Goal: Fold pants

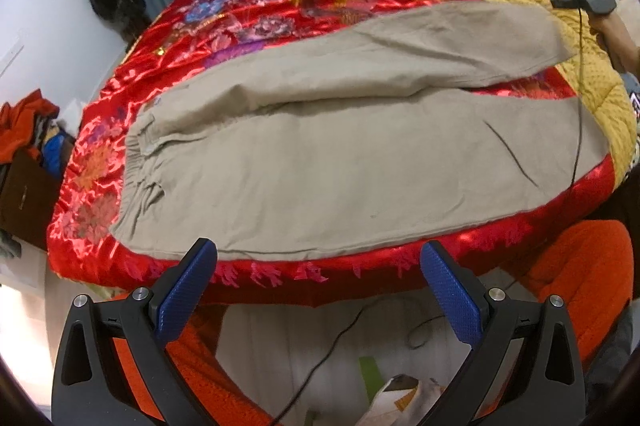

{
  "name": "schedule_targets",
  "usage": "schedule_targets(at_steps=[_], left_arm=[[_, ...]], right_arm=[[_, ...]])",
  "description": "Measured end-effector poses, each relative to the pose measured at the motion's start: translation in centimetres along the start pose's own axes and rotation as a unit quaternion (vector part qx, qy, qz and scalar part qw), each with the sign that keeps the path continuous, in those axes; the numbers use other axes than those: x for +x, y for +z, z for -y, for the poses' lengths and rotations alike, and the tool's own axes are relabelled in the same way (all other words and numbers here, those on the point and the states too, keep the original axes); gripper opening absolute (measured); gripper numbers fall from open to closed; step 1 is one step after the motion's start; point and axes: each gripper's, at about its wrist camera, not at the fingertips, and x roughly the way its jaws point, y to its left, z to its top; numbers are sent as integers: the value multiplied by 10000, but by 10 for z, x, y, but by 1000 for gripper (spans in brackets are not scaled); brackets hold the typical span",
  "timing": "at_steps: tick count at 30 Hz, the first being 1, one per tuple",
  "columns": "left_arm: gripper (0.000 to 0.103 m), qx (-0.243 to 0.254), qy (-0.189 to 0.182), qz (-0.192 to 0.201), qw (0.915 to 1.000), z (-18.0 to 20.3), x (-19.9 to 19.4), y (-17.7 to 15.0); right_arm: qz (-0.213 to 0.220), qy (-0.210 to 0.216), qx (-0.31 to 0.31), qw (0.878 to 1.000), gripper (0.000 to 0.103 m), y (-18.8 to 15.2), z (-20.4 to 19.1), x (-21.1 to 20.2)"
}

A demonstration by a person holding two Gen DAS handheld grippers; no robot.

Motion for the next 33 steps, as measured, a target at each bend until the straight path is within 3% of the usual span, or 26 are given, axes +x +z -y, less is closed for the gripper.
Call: schedule_targets(at_steps=[2, 4, 5, 9, 12, 14, 18, 22, 24, 25, 27, 29, 30, 33], left_arm=[[102, -89, -1, 8, 10000, -4, 0, -3], [102, -196, 38, -131, 9997, -9, 11, -6], [102, -212, 48, -199, 9996, -10, 15, -7], [102, -301, -83, -338, 9989, -15, 34, -3], [102, -309, 15, -26, 9995, -23, 39, 12], [102, -439, 100, 382, 9983, -36, 47, 30], [102, -825, 172, 882, 9925, -66, 82, 57], [102, -986, 211, 1300, 9864, -95, 143, 68], [102, -852, 328, 1137, 9893, -100, 176, 65], [102, -722, 293, 838, 9934, -101, 202, 58], [102, -795, 41, 641, 9948, -105, 225, 41], [102, -774, 17, 912, 9928, -103, 221, 34], [102, -675, -18, 885, 9938, -101, 221, 35], [102, -633, -96, 952, 9934, -101, 221, 32]], right_arm=[[-207, 21, 854, 9961, 63, 1, 32, 15], [-142, 297, 1385, 9898, 65, -19, 34, 9], [-105, 627, 1415, 9879, 73, -38, 17, 3], [-162, 1815, 946, 9787, 74, -102, -61, -24], [-92, 2883, 986, 9524, 73, -138, -103, -57], [-5, 3491, 836, 9334, 73, -137, -130, -71], [403, 4665, -35, 8836, 73, -74, -189, -120], [762, 5333, -587, 8404, 73, -1, -242, -148], [742, 5678, -847, 8154, 73, 35, -272, -151], [697, 5800, -992, 8055, 73, 51, -290, -153], [517, 6103, -1460, 7768, 73, 84, -332, -147], [334, 6117, -2068, 7628, 69, 106, -370, -142], [268, 6038, -2322, 7621, 61, 113, -384, -137], [-44, 5821, -2970, 7569, 53, 137, -434, -118]])
